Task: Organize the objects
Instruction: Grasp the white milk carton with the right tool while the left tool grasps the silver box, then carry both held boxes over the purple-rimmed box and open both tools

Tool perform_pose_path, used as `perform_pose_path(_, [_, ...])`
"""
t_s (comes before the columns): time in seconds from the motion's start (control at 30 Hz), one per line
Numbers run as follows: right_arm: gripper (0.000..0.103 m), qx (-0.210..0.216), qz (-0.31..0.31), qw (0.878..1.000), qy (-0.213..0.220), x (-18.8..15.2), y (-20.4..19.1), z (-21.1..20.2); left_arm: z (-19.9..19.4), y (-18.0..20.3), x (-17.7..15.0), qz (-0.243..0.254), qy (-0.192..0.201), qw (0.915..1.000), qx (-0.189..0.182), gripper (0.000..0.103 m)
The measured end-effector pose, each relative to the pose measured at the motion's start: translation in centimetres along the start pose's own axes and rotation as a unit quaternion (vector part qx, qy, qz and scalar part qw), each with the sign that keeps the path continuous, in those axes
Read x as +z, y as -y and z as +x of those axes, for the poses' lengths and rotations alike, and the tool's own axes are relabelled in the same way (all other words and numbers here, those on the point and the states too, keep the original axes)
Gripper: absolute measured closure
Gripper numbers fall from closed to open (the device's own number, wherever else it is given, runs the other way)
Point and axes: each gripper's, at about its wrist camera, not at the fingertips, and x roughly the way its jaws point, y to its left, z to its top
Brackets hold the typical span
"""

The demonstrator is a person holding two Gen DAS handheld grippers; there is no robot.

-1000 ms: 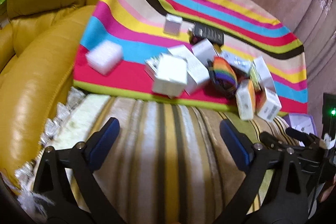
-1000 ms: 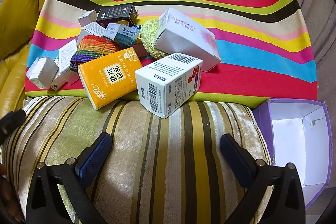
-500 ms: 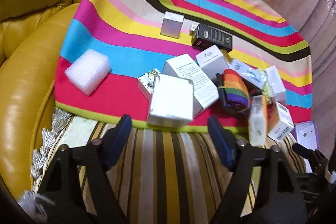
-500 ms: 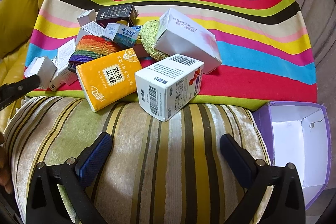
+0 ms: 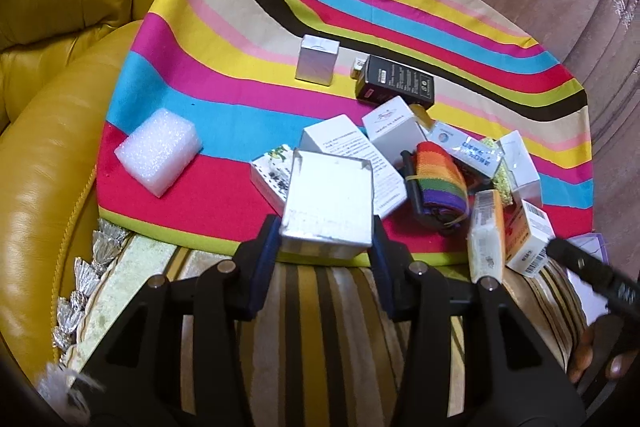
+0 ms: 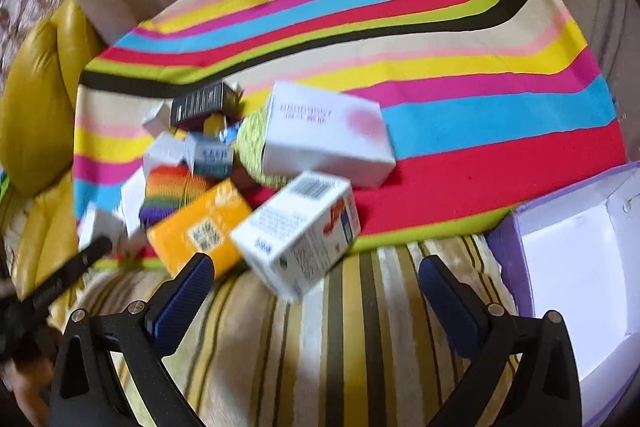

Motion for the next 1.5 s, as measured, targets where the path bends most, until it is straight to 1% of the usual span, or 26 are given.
perform_pose_path(0.1, [0.0,-0.005,0.006,1.0,0.008,1.1,-0.6,0.5,-0.3,0.6,-0.3,0.006,0.005,1.0,0.003,0.055])
perform_pose_path(0.2, [0.0,-0.02,0.003,1.0,0.01,1.8,-1.1,1.0,-0.8,1.3,-0.4,0.014,0.017,0.9997,0.01,0.055])
perform_pose_path(0.27, [0.0,-0.042,-0.004,0.999,0.004,2.3,-1.4,2.0,-1.0,1.6,-0.4,0.015,0.02,0.9996,0.01,0.055])
perform_pose_path(0.33, [0.003,-0.06,-0.014,0.998,-0.01,2.5,-1.7,2.8,-1.0,1.7,-0.5,0.016,0.019,0.9996,0.01,0.055])
perform_pose_path(0.37, [0.012,-0.071,-0.02,0.997,-0.018,2.6,-1.8,3.3,-1.0,1.8,-0.5,0.016,0.02,0.9996,0.01,0.055])
perform_pose_path(0.4, [0.022,-0.081,-0.027,0.996,-0.026,2.6,-1.8,3.7,-1.1,1.9,-0.5,0.016,0.021,0.9996,0.01,0.055])
perform_pose_path(0.43, [0.027,-0.092,-0.032,0.995,-0.033,2.6,-1.7,4.0,-1.1,2.0,-0.6,0.016,0.021,0.9996,0.01,0.055])
perform_pose_path(0.47, [0.035,-0.098,-0.033,0.994,-0.035,2.5,-1.5,4.1,-1.2,2.2,-0.6,0.017,0.022,0.9996,0.01,0.055])
perform_pose_path(0.5, [0.041,-0.102,-0.027,0.994,-0.038,2.4,-1.1,4.1,-1.3,2.4,-0.7,0.017,0.023,0.9995,0.01,0.055])
perform_pose_path(0.53, [0.045,-0.103,-0.023,0.994,-0.04,2.4,-0.8,4.1,-1.4,2.7,-0.7,0.02,0.023,0.9995,0.01,0.055])
perform_pose_path(0.57, [0.055,-0.102,-0.017,0.994,-0.041,2.4,-0.4,4.1,-1.4,3.0,-0.8,0.022,0.023,0.9994,0.01,0.055])
perform_pose_path(0.6, [0.062,-0.096,-0.01,0.994,-0.044,2.4,0.1,4.1,-1.4,3.3,-0.9,0.024,0.023,0.9994,0.01,0.055])
perform_pose_path(0.7, [0.062,-0.073,0.001,0.996,-0.041,2.2,1.1,3.7,-1.5,4.4,-1.1,0.034,0.024,0.9991,0.01,0.055])
perform_pose_path(0.83, [0.062,-0.041,0.002,0.999,-0.031,1.9,1.6,2.7,-1.8,5.6,-1.3,0.048,0.025,0.9985,0.008,0.055])
perform_pose_path(1.0, [0.062,-0.01,0.006,1.0,-0.004,1.3,2.4,0.4,-2.0,7.4,-1.5,0.065,0.024,0.9976,0.004,0.055])
perform_pose_path(1.2, [0.062,-0.008,0.018,1.0,0.021,0.5,4.4,-2.0,-2.3,10.4,-2.0,0.096,0.026,0.995,-0.009,0.055])
perform_pose_path(1.4, [0.062,-0.012,0.043,0.998,0.034,0.0,7.1,-3.9,-2.4,14.1,-2.6,0.138,0.023,0.9895,-0.037,0.055])
perform_pose_path(1.5, [0.062,-0.018,0.062,0.997,0.037,-0.4,9.0,-4.9,-2.2,16.2,-3.0,0.164,0.019,0.9848,-0.052,0.055])
